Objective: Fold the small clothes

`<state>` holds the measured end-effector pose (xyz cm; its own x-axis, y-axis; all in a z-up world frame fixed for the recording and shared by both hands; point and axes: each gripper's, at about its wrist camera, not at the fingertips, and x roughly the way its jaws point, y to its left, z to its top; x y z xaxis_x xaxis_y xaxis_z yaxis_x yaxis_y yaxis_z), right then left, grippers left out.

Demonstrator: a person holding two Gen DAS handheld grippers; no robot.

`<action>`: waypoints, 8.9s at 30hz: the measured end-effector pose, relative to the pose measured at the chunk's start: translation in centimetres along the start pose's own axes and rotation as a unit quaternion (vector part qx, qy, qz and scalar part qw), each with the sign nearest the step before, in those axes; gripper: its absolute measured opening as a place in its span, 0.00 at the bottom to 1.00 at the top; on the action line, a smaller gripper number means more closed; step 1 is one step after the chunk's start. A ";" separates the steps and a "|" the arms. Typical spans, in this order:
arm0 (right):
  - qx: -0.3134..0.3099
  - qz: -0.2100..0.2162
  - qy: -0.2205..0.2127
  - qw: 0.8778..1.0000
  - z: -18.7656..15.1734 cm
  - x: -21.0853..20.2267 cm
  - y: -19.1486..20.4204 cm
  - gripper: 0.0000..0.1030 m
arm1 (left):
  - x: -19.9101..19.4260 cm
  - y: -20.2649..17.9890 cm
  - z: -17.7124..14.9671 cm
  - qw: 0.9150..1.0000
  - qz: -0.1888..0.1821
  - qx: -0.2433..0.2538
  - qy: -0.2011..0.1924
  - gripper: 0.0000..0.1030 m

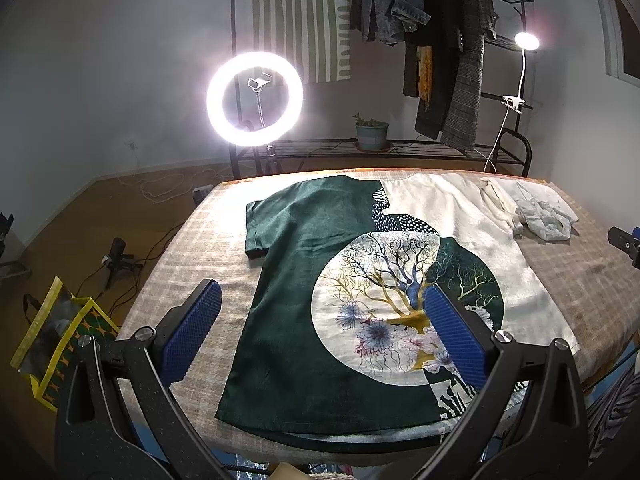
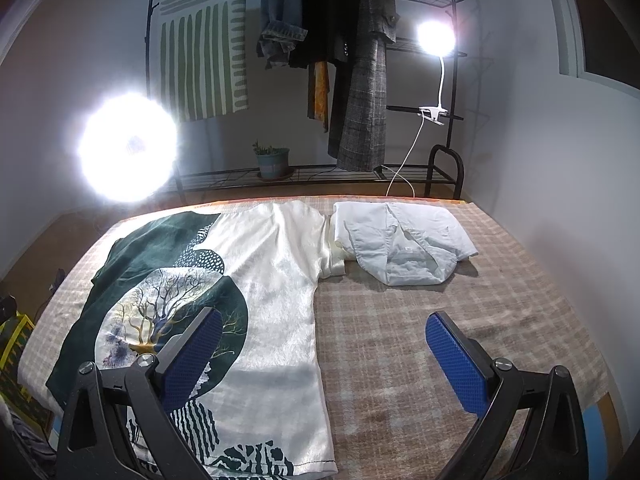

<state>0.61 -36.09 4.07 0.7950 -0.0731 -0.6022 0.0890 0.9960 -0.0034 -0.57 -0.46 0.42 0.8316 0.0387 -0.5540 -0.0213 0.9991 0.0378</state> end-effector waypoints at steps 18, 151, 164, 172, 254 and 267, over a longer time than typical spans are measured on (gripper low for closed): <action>0.000 -0.001 0.000 1.000 -0.1 0.0 0.1 1.00 | 0.1 0.2 -0.2 1.000 -0.001 0.000 0.000 1.00; -0.079 0.295 0.212 0.928 17.6 36.2 39.4 0.00 | 7.4 9.4 -7.4 0.973 -0.071 -0.173 0.135 0.00; -0.023 0.254 0.198 0.946 17.7 37.2 25.6 0.00 | 6.9 -1.1 -5.0 0.972 -0.173 -0.076 0.137 0.00; -0.012 0.229 0.206 0.951 17.4 39.2 21.6 0.00 | 7.5 -7.2 -5.4 0.965 -0.205 -0.032 0.161 0.00; -0.004 0.242 0.200 0.949 6.9 28.2 17.5 0.25 | 2.3 -0.9 -4.8 0.966 -0.233 0.031 0.104 0.30; 0.024 0.255 0.239 0.937 6.9 34.6 22.4 0.25 | 2.9 -0.3 -5.3 0.969 -0.218 0.028 0.110 0.30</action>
<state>34.25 -16.61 -11.37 0.3835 0.4547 -0.8039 -0.1946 0.8907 0.4109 -1.16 -0.50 -5.61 0.6157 -0.3772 -0.6918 0.3407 0.9191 -0.1980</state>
